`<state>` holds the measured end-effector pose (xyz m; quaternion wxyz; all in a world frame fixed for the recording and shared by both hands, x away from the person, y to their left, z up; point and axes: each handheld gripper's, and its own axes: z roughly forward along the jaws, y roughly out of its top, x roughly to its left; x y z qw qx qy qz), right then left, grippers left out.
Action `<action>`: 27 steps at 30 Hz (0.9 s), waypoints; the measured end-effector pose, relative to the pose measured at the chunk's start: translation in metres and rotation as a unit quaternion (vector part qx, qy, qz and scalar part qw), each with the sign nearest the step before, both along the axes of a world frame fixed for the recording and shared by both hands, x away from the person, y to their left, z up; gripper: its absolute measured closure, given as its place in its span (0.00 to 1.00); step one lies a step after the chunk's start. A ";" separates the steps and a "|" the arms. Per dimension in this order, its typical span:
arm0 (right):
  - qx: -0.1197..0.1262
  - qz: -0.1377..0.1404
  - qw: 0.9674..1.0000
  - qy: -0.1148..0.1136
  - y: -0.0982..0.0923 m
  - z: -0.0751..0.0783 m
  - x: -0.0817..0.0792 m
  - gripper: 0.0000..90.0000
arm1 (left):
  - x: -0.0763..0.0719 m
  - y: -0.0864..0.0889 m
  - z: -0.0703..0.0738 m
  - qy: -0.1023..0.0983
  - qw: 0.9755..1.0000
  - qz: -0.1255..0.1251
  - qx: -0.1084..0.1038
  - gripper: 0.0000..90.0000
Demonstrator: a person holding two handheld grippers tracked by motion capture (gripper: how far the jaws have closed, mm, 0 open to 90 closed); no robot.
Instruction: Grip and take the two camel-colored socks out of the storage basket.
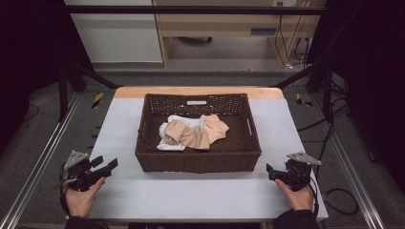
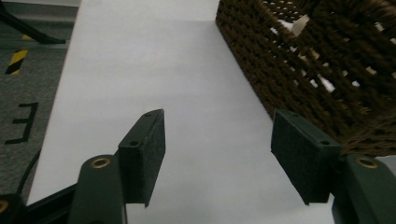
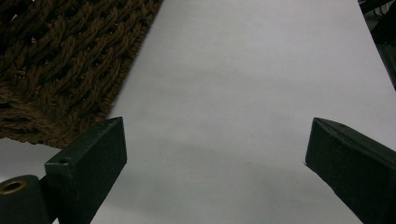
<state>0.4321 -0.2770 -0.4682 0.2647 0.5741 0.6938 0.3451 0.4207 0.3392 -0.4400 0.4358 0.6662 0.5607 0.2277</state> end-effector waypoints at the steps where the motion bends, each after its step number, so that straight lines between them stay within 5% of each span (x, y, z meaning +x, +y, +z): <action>1: -0.003 0.000 1.000 0.001 0.000 0.000 0.000 0.07 | 0.000 -0.001 0.002 -0.001 1.000 -0.003 -0.004 0.40; 27: -0.003 -0.020 1.000 -0.005 0.001 0.001 0.000 0.06 | 0.012 -0.030 0.070 -0.066 0.997 -0.041 -0.019 0.41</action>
